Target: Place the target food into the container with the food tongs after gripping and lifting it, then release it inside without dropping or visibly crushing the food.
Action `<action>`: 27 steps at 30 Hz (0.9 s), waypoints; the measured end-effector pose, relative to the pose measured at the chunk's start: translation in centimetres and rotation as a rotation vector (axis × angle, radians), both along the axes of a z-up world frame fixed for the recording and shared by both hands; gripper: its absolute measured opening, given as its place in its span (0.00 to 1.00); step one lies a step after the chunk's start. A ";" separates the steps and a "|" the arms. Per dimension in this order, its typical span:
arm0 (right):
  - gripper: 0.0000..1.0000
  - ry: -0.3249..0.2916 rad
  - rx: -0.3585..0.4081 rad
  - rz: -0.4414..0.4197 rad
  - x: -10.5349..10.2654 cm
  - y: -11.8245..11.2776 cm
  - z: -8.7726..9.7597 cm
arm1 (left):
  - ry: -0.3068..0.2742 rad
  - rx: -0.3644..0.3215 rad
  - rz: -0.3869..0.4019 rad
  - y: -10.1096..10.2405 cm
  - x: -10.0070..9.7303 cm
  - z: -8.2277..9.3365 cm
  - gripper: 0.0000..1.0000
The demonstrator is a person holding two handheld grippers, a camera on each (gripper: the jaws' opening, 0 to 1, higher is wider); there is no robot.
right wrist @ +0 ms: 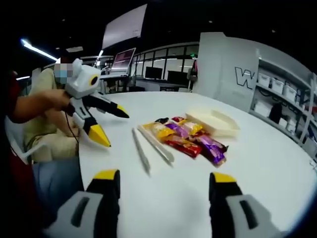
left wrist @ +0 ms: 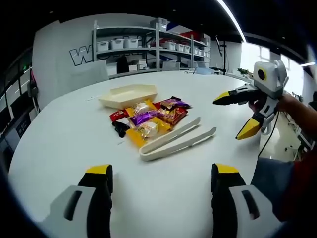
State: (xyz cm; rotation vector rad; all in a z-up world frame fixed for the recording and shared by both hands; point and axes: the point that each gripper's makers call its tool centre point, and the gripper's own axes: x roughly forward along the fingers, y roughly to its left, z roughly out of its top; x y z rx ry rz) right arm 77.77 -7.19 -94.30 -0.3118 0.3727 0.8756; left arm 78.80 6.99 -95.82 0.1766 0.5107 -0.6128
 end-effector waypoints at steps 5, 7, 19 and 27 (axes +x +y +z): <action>0.67 -0.015 -0.014 0.029 0.4 0.9 -0.3 | 0.007 0.007 -0.016 -0.3 0.4 -0.5 0.79; 0.64 -0.010 -0.015 0.038 0.7 1.2 -0.5 | 0.011 0.001 -0.018 -0.4 0.5 -0.6 0.80; 0.46 -0.037 -0.057 0.103 1.9 2.8 -1.2 | -0.002 -0.009 -0.043 -1.3 1.2 -0.9 0.82; 0.39 -0.039 -0.067 0.139 2.4 3.6 -1.7 | -0.016 -0.018 -0.049 -1.1 1.5 -0.8 0.84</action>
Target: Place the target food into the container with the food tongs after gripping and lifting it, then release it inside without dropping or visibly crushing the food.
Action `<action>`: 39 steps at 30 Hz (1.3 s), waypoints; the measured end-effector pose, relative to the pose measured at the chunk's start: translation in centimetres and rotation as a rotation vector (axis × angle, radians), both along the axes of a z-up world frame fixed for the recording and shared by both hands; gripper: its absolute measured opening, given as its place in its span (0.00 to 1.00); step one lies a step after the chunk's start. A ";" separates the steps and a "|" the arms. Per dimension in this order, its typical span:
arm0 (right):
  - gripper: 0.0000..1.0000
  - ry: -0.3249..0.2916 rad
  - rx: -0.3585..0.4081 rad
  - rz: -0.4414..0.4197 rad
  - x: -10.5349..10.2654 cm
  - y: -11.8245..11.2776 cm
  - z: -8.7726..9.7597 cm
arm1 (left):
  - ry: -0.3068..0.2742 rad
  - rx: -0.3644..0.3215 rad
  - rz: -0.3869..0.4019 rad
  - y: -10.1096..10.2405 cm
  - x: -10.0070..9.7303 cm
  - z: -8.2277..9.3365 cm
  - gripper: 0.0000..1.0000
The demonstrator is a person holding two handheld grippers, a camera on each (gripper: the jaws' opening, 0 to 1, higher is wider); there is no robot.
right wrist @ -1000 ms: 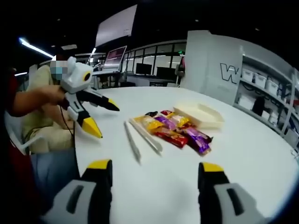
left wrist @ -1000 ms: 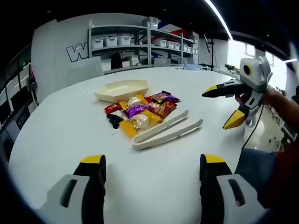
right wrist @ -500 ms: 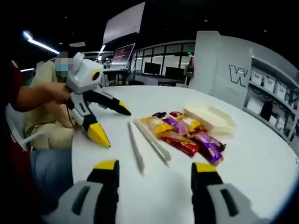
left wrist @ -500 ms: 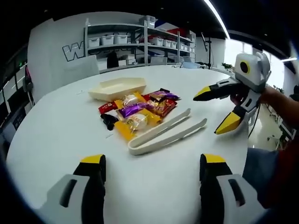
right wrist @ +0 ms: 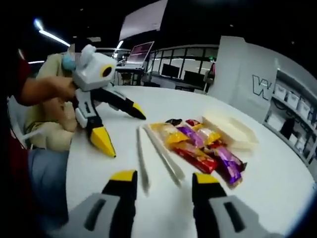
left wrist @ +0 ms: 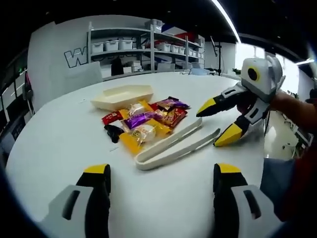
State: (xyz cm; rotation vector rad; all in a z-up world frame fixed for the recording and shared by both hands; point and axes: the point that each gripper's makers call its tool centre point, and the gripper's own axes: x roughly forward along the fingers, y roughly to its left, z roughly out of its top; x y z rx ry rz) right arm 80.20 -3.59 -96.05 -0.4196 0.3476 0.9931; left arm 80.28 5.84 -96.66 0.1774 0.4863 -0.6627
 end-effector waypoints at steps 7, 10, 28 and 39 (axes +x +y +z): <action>0.30 0.010 0.051 0.018 0.2 0.5 -0.3 | -0.008 -0.007 -0.012 0.1 -0.3 0.1 0.85; 0.30 0.028 0.073 0.024 0.2 0.5 -0.3 | -0.010 -0.009 -0.013 0.1 -0.3 0.1 0.85; 0.18 0.055 0.076 0.071 -0.2 0.4 -0.4 | -0.003 -0.004 -0.018 0.2 0.0 0.1 0.85; 0.11 0.094 0.130 0.084 -0.9 0.3 0.0 | -0.008 -0.007 -0.022 0.4 0.0 0.1 0.84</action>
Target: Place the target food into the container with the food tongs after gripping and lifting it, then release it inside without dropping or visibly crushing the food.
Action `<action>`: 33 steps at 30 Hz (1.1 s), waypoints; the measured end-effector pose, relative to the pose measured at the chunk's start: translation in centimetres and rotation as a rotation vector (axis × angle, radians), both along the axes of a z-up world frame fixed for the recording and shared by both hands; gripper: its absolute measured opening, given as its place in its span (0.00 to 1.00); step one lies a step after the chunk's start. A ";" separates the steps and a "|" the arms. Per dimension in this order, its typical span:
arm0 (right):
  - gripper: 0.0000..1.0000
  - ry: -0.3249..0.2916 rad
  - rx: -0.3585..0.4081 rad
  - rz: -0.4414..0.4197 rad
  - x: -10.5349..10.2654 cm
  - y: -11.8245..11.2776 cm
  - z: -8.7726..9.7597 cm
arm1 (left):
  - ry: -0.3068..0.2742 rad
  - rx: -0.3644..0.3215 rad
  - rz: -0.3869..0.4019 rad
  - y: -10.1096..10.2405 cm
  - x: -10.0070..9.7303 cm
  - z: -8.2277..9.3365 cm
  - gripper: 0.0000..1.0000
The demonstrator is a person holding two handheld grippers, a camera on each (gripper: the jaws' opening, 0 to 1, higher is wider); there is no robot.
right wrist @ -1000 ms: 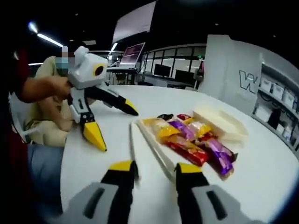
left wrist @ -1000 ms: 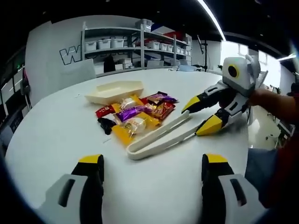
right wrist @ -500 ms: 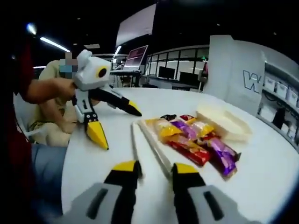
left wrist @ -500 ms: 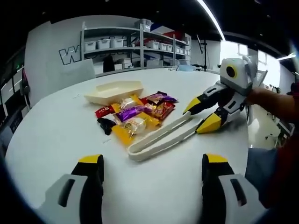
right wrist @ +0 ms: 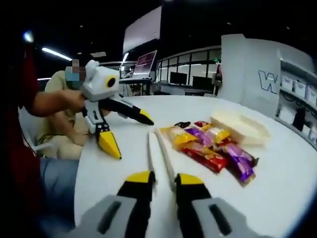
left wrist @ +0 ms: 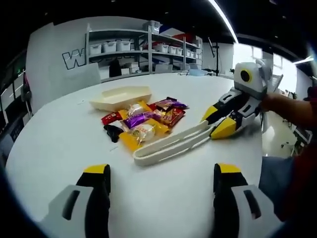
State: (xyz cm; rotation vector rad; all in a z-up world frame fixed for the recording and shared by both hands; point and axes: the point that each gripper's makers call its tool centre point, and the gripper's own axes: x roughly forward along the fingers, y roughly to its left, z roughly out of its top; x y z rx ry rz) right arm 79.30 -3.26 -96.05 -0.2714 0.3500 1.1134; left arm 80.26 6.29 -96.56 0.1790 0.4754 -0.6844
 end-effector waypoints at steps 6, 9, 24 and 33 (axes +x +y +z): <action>0.09 0.030 0.015 0.021 -0.6 0.2 0.1 | -0.004 -0.004 -0.023 -0.3 -0.1 0.1 0.79; 0.08 0.037 0.023 0.031 -1.0 0.3 0.1 | -0.008 -0.008 -0.041 -0.6 -0.3 0.1 0.77; 0.20 0.045 -0.007 0.062 -2.1 0.6 -0.1 | -0.002 -0.066 -0.084 -1.4 -1.1 0.9 0.65; 0.26 0.021 -0.022 0.062 -1.9 0.6 0.0 | 0.011 -0.062 -0.088 -1.1 -1.3 0.7 0.60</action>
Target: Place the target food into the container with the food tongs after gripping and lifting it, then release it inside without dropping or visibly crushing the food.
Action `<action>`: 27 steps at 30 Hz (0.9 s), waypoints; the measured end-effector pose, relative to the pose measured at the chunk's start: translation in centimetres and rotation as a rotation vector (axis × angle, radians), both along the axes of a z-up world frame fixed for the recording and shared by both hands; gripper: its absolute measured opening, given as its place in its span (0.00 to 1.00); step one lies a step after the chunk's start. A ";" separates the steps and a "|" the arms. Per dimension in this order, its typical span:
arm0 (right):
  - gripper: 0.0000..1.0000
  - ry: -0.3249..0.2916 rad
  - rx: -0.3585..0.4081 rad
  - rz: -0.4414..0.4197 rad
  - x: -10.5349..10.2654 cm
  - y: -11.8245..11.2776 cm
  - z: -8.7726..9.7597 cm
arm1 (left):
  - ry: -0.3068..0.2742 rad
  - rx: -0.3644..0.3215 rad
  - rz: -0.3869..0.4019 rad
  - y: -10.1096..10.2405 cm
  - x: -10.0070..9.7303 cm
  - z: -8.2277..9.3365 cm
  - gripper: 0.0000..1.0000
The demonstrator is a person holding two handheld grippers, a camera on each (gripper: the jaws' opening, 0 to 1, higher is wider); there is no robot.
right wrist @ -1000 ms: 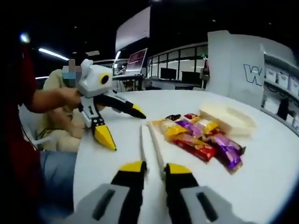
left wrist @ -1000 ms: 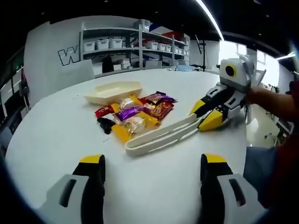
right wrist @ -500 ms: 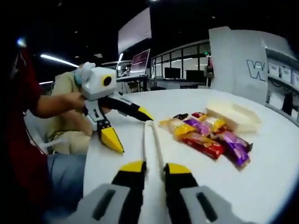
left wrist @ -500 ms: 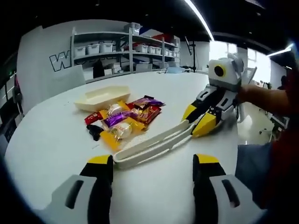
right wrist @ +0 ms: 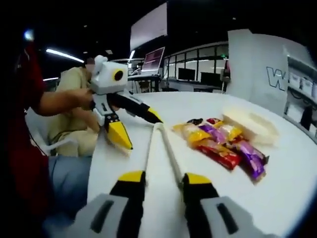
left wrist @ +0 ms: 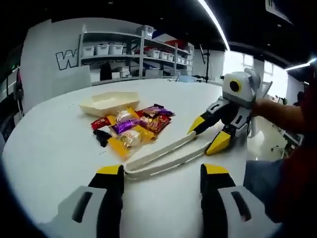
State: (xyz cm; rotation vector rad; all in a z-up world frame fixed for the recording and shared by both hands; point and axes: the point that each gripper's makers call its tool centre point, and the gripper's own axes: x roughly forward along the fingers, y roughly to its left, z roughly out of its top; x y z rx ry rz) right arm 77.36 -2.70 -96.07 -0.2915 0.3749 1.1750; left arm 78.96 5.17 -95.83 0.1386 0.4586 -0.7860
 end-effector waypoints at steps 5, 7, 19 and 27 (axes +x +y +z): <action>0.27 -0.038 -0.004 -0.027 0.2 -0.3 0.4 | -0.002 0.005 -0.007 0.1 -0.2 -0.3 0.60; 0.27 -0.050 0.007 -0.036 0.3 -0.5 0.7 | 0.003 0.010 -0.008 0.1 -0.4 -0.5 0.60; 0.20 -0.075 0.034 -0.028 -0.1 -0.1 2.0 | -0.007 0.020 -0.006 0.2 -0.8 -0.2 0.62; 0.04 -0.065 -0.032 0.021 -1.0 1.1 0.3 | -0.007 0.022 -0.004 0.1 -0.8 -0.1 0.62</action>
